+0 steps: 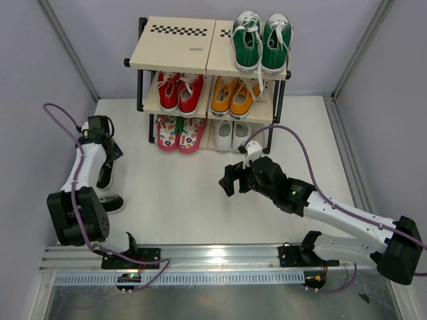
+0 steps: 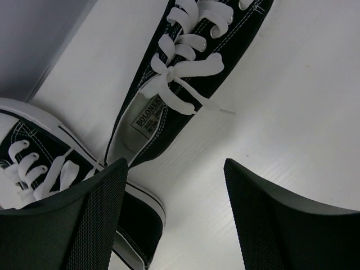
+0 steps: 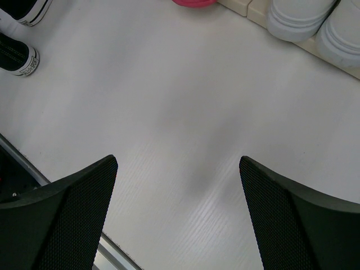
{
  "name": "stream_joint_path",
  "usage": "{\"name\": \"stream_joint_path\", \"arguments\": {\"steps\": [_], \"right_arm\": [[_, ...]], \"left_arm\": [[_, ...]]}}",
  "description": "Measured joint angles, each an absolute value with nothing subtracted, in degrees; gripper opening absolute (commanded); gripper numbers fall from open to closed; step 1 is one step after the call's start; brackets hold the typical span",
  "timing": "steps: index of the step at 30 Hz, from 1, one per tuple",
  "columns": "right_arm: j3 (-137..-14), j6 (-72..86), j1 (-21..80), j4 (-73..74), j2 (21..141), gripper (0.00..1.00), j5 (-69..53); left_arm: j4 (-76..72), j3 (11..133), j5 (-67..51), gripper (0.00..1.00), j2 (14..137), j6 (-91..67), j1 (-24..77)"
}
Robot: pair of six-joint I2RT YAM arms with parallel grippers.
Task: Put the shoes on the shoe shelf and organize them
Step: Pick up the shoe at the center of the board.
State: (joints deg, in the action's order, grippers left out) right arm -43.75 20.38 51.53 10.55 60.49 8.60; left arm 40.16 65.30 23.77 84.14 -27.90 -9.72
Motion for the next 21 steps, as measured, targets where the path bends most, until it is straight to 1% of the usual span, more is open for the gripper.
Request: {"name": "stream_joint_path", "arguments": {"steps": [3, 8, 12, 16, 17, 18, 21], "right_arm": [[-44.14, 20.56, 51.53, 10.83, 60.53, 0.93, 9.17], [-45.25, 20.82, 51.53, 10.96, 62.24, 0.93, 9.50], [-46.04, 20.99, 51.53, 11.05, 64.36, 0.93, 9.47], [-47.42, 20.91, 51.53, 12.03, 65.78, 0.93, 9.52], [-47.75, 20.88, 51.53, 12.12, 65.87, 0.93, 9.67], [-48.05, 20.80, 51.53, 12.16, 65.89, 0.93, 9.91], [-48.64, 20.45, 51.53, 12.23, 65.91, 0.93, 10.68]], "left_arm": [[38.37, 64.93, 21.08, 0.69, 86.39, -23.62, -12.60], [35.55, 63.07, 17.21, 0.69, 89.03, -18.87, -16.88], [33.34, 61.45, 13.26, 0.69, 90.24, -16.10, -17.19], [31.35, 61.32, 11.70, 0.66, 92.66, -14.90, -17.12], [31.09, 61.32, 11.62, 0.65, 93.32, -14.68, -17.12], [30.89, 61.32, 11.46, 0.57, 93.93, -14.50, -17.12], [30.59, 61.32, 11.46, 0.51, 95.42, -14.11, -17.12]]}}
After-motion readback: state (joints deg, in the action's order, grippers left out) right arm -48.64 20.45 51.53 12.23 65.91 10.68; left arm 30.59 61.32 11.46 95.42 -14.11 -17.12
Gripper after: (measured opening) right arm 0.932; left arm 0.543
